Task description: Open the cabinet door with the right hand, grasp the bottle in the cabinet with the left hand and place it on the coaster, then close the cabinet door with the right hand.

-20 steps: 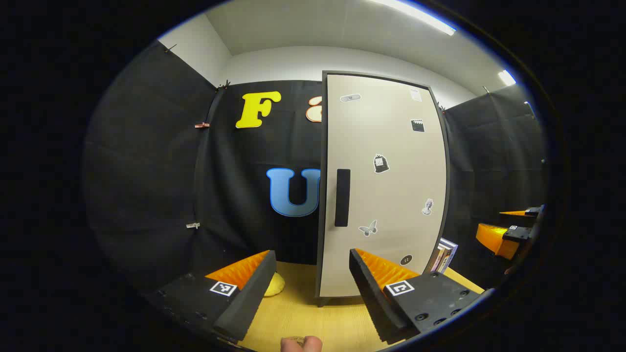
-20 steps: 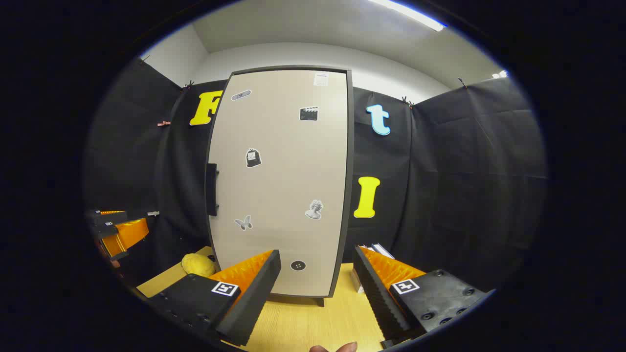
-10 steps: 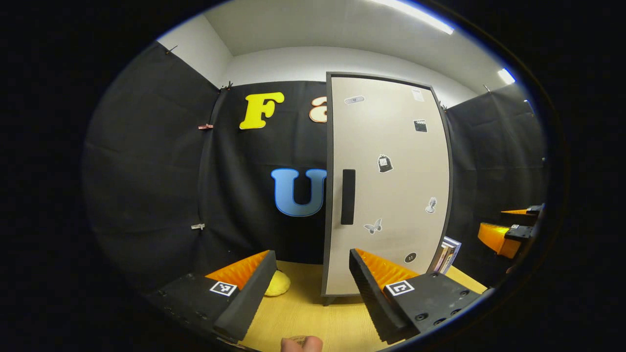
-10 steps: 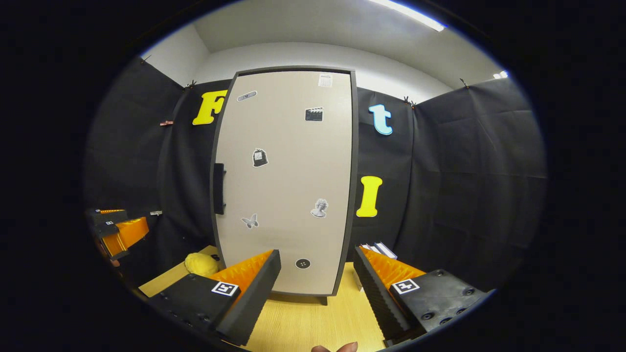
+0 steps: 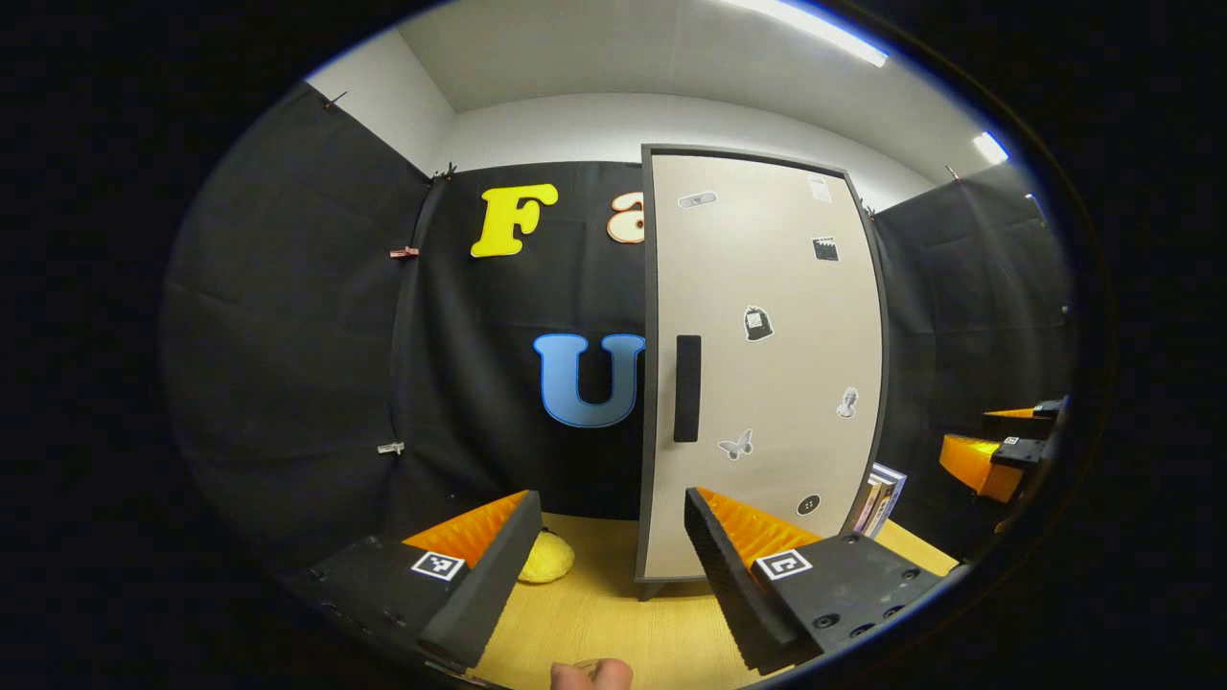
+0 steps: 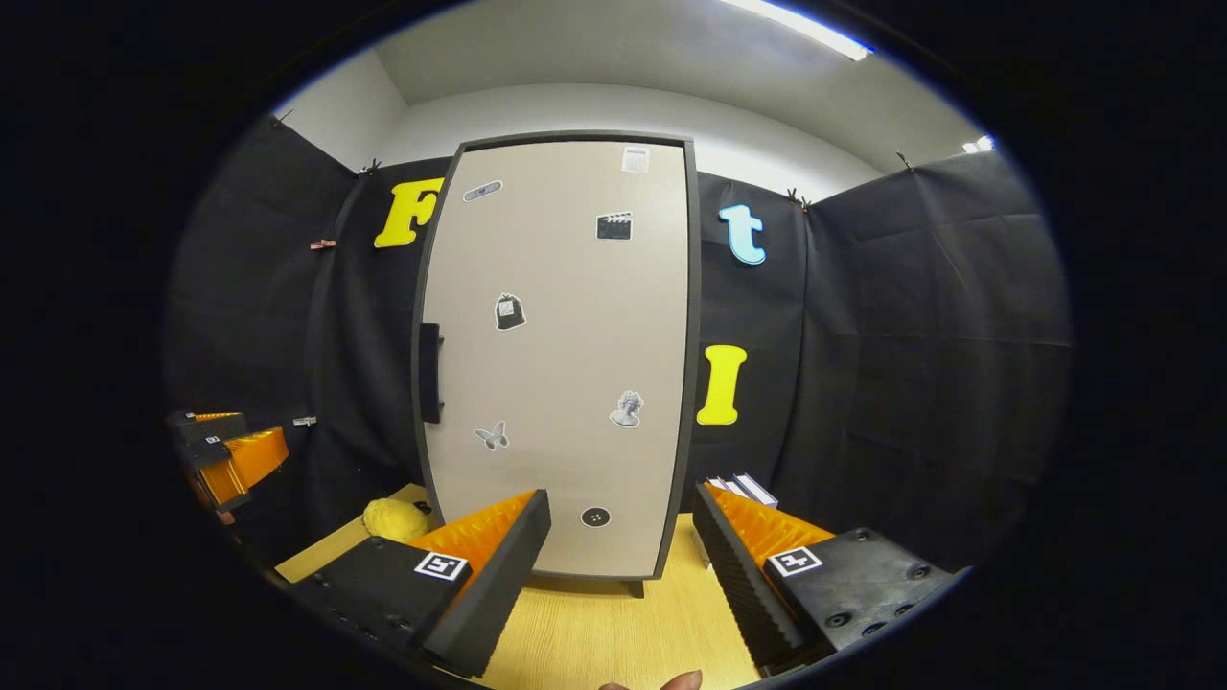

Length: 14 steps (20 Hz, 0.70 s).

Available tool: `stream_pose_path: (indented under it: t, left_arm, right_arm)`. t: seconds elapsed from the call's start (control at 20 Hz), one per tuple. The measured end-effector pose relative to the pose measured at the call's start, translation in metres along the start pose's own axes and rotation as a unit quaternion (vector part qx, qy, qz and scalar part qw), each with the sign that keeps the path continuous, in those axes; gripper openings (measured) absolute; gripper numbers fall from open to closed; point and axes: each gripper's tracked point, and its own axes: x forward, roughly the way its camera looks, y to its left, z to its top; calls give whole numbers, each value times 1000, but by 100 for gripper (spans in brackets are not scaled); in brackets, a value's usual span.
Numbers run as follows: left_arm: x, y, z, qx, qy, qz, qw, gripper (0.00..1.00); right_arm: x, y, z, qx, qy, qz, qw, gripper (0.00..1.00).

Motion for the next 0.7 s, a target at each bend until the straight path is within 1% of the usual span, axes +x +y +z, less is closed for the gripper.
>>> stream_pose_path:
  t: [0.2, 0.35, 0.5, 0.7]
  left_arm:
    - [1, 9, 1, 2, -2, 3, 1000, 95]
    - [1, 19, 1, -3, 0, 4, 1000, 95]
    - [4, 31, 0, -8, 3, 5, 1000, 95]
    - [10, 45, -2, 2, 9, 9, 1000, 95]
  right_arm:
    - [4, 16, 6, 9, -2, 8, 1000, 98]
    - [14, 38, 16, 16, -7, 22, 1000, 97]
    - [29, 69, 36, 20, -26, 40, 999, 98]
    - [56, 116, 55, 31, -40, 67, 996, 97]
